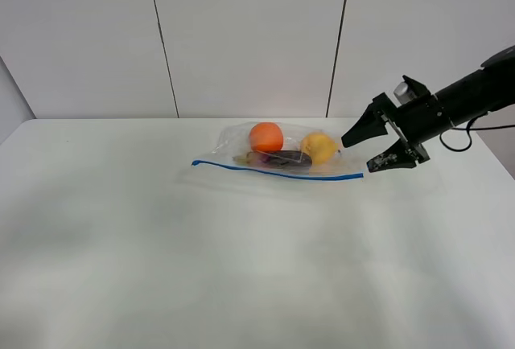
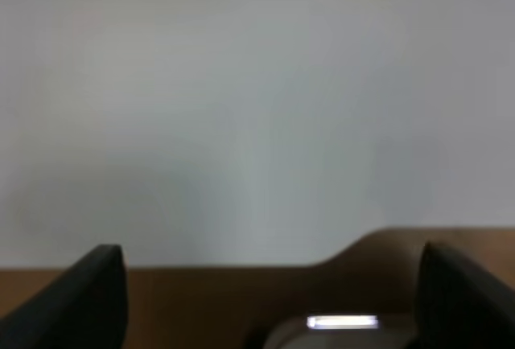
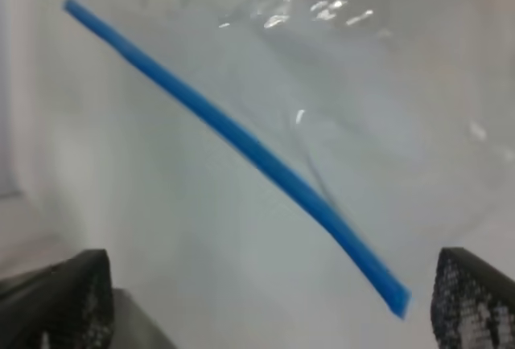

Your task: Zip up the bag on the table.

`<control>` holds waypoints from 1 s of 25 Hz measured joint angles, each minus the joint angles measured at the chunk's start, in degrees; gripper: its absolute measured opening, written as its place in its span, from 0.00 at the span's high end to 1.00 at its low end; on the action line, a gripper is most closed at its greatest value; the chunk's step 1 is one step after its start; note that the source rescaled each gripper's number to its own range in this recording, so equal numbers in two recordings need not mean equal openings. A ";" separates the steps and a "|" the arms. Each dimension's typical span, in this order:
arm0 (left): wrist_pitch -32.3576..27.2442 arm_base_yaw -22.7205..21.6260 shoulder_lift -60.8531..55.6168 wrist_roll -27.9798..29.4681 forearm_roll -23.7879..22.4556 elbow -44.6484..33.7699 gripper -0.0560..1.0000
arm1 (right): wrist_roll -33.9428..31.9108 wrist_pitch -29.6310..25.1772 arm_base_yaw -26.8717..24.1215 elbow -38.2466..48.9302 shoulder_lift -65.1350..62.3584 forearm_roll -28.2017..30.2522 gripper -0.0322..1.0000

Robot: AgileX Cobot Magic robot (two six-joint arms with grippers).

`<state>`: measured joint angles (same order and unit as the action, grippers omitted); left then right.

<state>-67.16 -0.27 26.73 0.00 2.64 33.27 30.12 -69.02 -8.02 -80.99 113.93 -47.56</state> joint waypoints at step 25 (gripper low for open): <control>0.18 0.00 -22.12 0.00 0.30 -0.30 0.06 | -17.06 -0.23 -0.17 3.99 -20.08 38.34 0.13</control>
<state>-66.98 -0.27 4.61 0.00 2.95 32.97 13.06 -69.24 -8.20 -77.00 93.84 -9.22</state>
